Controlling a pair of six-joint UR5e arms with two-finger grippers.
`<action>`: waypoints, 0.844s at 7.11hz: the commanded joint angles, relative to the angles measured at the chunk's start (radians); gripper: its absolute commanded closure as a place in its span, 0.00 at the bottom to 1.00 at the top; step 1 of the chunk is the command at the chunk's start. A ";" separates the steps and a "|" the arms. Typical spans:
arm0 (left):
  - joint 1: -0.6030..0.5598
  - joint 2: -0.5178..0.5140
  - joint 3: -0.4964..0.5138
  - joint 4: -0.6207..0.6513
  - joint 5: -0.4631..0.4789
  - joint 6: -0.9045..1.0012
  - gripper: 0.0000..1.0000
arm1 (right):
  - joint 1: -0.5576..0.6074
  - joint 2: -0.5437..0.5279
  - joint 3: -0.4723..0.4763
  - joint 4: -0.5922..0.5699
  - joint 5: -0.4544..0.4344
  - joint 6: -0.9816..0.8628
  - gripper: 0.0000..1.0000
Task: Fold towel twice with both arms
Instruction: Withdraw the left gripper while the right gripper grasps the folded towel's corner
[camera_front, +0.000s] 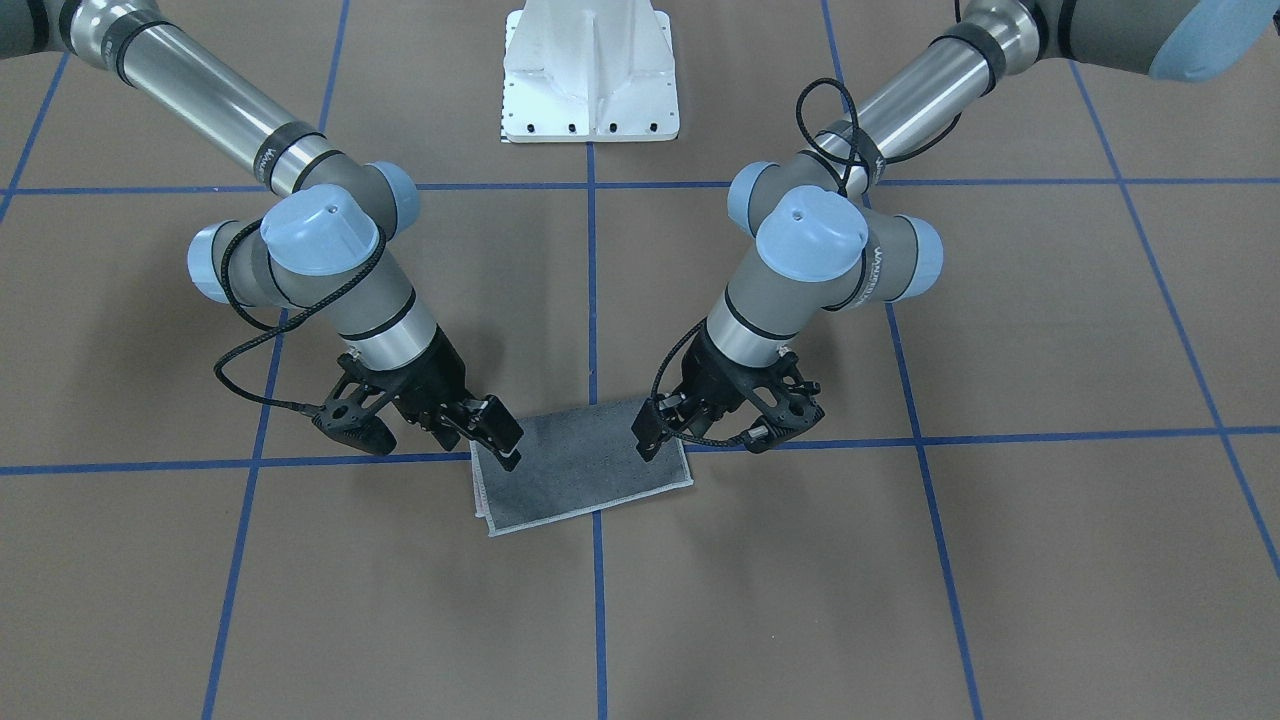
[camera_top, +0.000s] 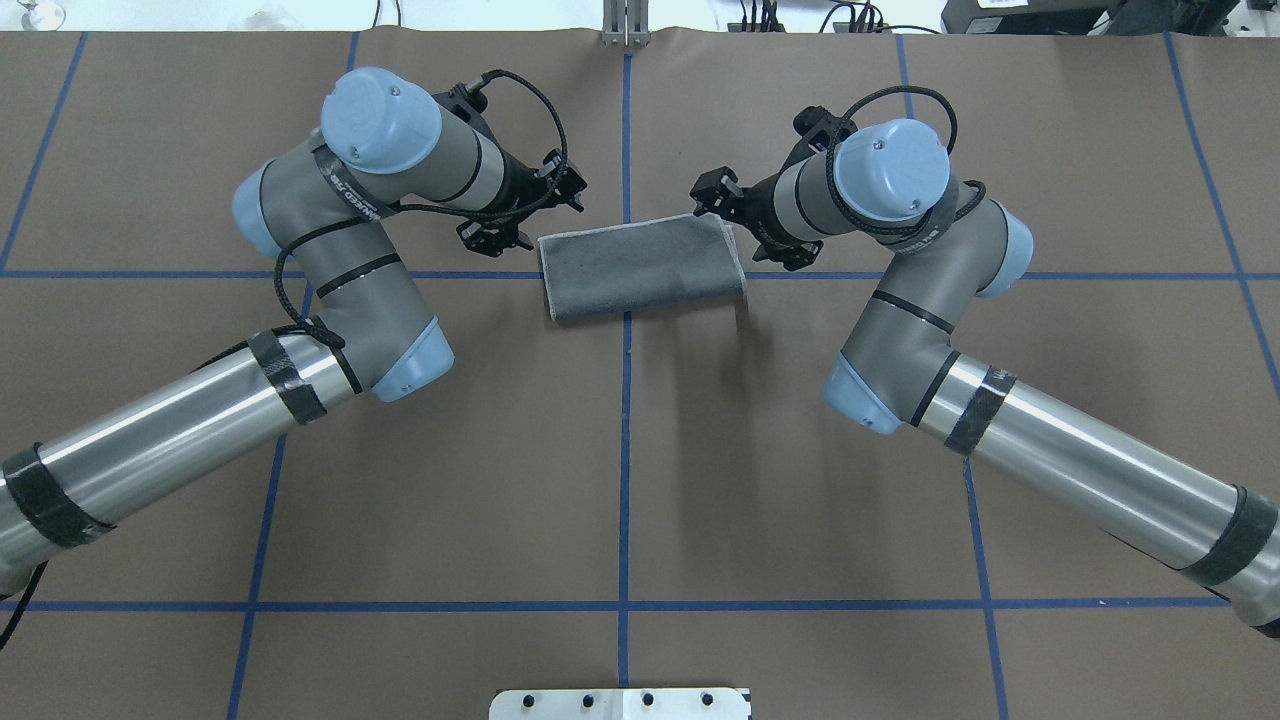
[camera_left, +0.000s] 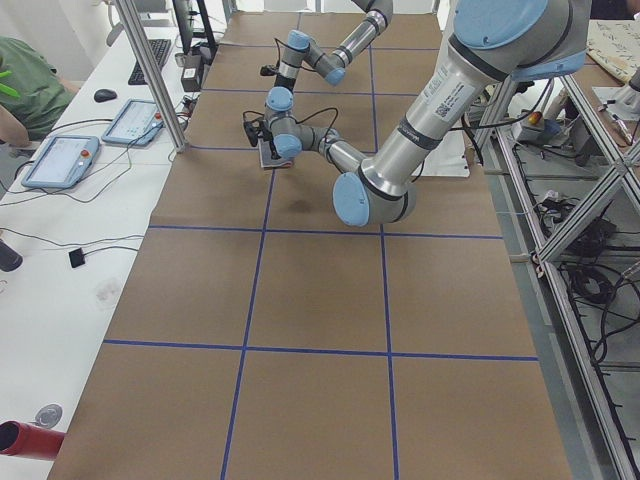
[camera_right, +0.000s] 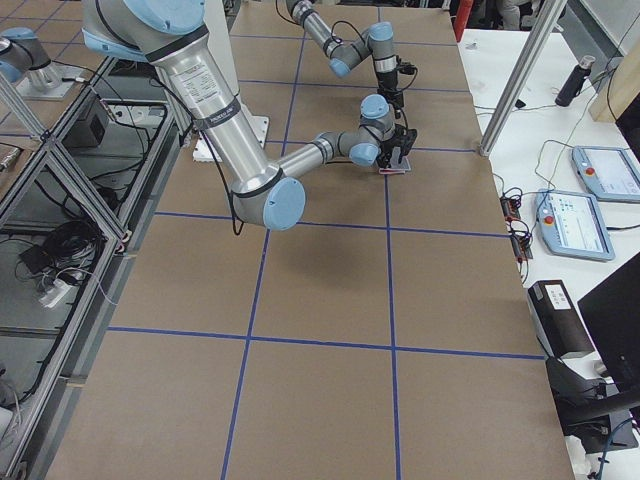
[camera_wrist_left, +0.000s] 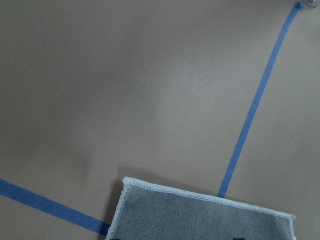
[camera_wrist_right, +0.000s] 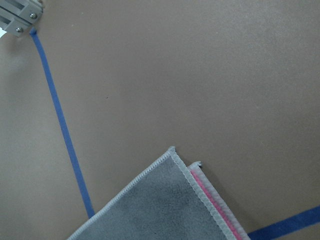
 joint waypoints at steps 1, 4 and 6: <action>-0.100 -0.003 -0.002 0.016 -0.140 0.012 0.19 | 0.029 -0.003 0.006 -0.010 0.076 -0.037 0.02; -0.230 0.082 -0.014 0.068 -0.254 0.149 0.01 | 0.032 -0.064 0.021 -0.018 0.153 -0.266 0.02; -0.247 0.104 -0.008 0.070 -0.254 0.194 0.00 | 0.029 -0.057 0.046 -0.172 0.167 -0.444 0.02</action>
